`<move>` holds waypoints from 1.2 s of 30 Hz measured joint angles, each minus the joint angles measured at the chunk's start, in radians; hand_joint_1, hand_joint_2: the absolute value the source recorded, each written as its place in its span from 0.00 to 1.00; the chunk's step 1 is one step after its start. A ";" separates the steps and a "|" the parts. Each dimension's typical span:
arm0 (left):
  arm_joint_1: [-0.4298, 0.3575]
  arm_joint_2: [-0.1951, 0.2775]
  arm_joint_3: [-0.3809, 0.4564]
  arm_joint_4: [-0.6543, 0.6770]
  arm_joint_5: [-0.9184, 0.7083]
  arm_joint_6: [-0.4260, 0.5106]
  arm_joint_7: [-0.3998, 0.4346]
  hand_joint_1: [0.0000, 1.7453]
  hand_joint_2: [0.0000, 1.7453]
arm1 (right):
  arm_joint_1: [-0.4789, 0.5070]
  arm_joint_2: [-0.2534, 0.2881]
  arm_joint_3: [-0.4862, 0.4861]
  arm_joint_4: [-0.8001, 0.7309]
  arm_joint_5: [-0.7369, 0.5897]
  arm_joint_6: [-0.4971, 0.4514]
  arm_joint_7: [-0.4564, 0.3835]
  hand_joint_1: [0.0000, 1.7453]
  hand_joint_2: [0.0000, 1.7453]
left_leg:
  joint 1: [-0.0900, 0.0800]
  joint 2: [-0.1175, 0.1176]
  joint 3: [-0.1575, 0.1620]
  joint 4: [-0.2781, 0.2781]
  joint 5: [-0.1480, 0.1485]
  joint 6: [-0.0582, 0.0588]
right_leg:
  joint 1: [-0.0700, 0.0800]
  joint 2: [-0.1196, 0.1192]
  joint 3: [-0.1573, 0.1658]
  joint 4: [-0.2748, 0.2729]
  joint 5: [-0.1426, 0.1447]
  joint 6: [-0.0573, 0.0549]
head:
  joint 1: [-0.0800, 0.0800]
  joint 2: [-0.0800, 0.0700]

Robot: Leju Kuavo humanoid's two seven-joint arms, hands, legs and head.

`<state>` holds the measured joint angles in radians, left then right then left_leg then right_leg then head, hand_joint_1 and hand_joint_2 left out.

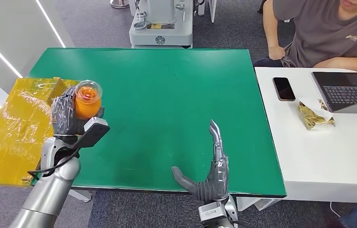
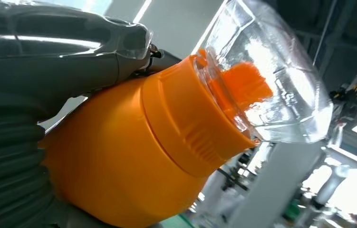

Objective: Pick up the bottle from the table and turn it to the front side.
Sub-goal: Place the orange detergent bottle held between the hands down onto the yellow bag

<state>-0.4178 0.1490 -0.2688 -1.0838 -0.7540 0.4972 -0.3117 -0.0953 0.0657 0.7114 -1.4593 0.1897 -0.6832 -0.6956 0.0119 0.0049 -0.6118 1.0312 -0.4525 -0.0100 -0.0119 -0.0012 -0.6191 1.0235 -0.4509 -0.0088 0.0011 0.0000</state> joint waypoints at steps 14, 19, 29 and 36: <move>-0.181 0.183 -0.053 0.190 -0.467 0.094 0.097 1.00 1.00 | 0.088 0.000 -0.022 -0.100 0.021 0.000 0.006 0.00 1.00 | 0.000 0.001 0.000 0.000 -0.001 -0.001 | 0.000 0.001 0.000 0.000 0.000 -0.001 | 0.000 0.000; -0.224 0.214 -0.082 0.272 -0.518 0.141 0.070 1.00 1.00 | 0.104 -0.006 -0.025 -0.123 0.011 0.000 0.004 0.00 1.00 | 0.000 0.001 0.000 0.000 -0.001 -0.001 | 0.000 0.001 -0.001 0.000 0.000 -0.001 | 0.000 0.000; -0.248 0.245 -0.114 0.442 -0.503 0.151 -0.040 1.00 1.00 | 0.112 -0.029 -0.021 -0.143 -0.001 0.000 0.014 0.00 1.00 | 0.001 0.001 0.000 0.000 -0.001 -0.001 | 0.000 0.002 -0.001 0.000 0.000 -0.001 | 0.000 0.000; -0.260 0.266 -0.122 0.538 -0.443 0.151 -0.145 1.00 1.00 | 0.114 -0.048 -0.014 -0.143 0.014 0.000 0.053 0.00 1.00 | 0.001 0.001 0.000 0.000 -0.001 -0.002 | 0.000 0.002 -0.001 0.000 0.000 -0.001 | 0.000 0.000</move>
<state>-0.6779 0.4154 -0.3911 -0.5453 -1.1971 0.6484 -0.4570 0.0185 0.0175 0.6970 -1.6022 0.2035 -0.6831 -0.6425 0.0124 0.0064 -0.6114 1.0310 -0.4535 -0.0121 -0.0114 0.0008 -0.6198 1.0238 -0.4511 -0.0097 0.0014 0.0000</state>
